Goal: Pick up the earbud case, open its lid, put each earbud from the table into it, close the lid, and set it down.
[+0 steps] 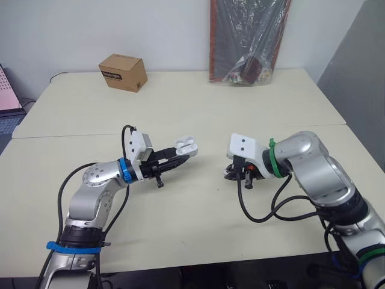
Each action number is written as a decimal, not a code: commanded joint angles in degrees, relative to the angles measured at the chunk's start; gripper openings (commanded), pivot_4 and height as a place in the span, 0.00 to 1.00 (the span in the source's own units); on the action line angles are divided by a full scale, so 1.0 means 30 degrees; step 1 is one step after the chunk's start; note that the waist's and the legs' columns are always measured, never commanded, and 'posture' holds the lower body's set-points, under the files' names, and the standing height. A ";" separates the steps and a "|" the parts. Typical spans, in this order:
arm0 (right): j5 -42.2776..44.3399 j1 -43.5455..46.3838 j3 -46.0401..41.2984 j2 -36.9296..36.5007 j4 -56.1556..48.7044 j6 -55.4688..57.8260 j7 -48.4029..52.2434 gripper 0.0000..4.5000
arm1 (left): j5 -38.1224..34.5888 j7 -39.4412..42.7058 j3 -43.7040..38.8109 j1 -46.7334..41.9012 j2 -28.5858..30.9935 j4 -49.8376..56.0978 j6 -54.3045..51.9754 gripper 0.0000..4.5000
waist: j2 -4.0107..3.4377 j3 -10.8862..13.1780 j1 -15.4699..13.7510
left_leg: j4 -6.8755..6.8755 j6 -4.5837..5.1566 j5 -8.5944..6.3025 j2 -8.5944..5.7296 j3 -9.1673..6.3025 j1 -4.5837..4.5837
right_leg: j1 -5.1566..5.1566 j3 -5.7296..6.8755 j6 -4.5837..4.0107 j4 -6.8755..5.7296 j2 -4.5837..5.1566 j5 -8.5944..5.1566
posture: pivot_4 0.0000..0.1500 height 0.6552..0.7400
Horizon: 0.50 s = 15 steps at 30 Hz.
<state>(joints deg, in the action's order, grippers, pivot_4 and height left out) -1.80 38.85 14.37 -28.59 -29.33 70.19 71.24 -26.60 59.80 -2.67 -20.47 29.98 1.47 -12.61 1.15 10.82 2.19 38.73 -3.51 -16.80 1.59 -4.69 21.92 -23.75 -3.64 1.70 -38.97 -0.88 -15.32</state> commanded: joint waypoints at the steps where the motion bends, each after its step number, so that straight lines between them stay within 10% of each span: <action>1: 0.2297 -0.0826 -0.3118 0.1513 -0.2306 0.1541 -0.1487 0.09 | -0.0182 -0.0050 -0.0333 -0.0062 -0.0120 0.0027 0.0507 0.18 | -0.0010 0.0006 -0.0050 | 0.0002 0.0000 0.0000 -0.0005 0.0006 0.0007 | -0.0009 -0.0006 0.0000 -0.0002 0.0002 0.0000 | 1.00 1.00; 8: 0.4553 0.0135 -0.7712 0.8910 -0.1949 0.2147 -0.7408 0.09 | -0.0203 0.0160 -0.0183 -0.0459 -0.0244 -0.0619 0.0666 0.18 | -0.0015 0.0009 -0.0018 | 0.0006 -0.0002 0.0005 0.0008 0.0021 -0.0031 | -0.0006 -0.0022 0.0000 -0.0035 -0.0025 0.0000 | 1.00 1.00; 15: 0.6053 0.1709 -0.8405 1.1372 -0.0378 0.2940 -1.0886 0.09 | -0.0129 0.0293 -0.0180 -0.0762 -0.0338 -0.0983 0.0762 0.18 | -0.0018 0.0009 0.0023 | 0.0002 -0.0006 0.0008 -0.0006 0.0029 -0.0020 | -0.0011 -0.0030 -0.0003 -0.0026 -0.0006 0.0003 | 1.00 1.00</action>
<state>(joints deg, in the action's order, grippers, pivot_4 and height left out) 14.77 42.49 -10.49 4.99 -30.39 79.44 40.81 -26.63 60.59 -2.61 -21.67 29.17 -2.62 -11.75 1.09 10.85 2.26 38.72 -3.52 -16.78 1.57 -4.61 21.88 -23.80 -3.72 1.69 -39.05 -0.90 -15.32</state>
